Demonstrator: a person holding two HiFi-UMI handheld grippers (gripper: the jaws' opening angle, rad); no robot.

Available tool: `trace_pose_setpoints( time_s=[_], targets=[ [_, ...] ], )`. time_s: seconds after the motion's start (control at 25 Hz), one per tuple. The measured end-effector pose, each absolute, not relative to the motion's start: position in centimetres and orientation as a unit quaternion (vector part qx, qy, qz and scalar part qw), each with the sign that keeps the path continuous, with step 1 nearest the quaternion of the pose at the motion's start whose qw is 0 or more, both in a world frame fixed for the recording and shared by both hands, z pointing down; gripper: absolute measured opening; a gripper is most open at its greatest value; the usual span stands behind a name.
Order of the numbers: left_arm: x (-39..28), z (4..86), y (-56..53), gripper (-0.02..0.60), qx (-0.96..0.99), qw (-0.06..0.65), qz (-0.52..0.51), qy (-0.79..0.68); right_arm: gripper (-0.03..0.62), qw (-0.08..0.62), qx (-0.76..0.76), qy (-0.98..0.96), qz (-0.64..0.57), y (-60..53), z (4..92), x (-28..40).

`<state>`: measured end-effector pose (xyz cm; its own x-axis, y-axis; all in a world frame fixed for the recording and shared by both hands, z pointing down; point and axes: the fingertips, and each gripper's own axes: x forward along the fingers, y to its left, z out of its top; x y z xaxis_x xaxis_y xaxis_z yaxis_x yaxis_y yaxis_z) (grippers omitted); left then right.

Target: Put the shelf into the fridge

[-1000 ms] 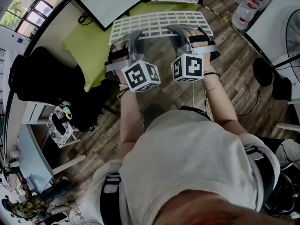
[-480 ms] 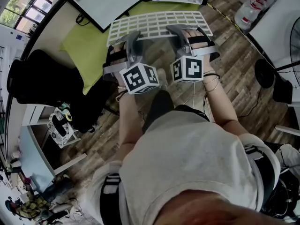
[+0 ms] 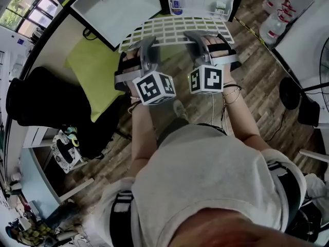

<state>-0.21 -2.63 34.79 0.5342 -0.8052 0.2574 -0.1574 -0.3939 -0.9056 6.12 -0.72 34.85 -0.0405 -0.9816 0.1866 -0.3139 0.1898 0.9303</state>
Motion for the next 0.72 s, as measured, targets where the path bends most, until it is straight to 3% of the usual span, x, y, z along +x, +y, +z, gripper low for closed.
trace_pose_setpoints(
  time_s=[0.72],
  targets=[
    [-1.8, 31.9, -16.2, 0.066, -0.748, 0.438, -0.35, 0.355, 0.057, 0.452, 0.497, -0.62, -0.404, -14.7, 31.8, 4.7]
  ],
)
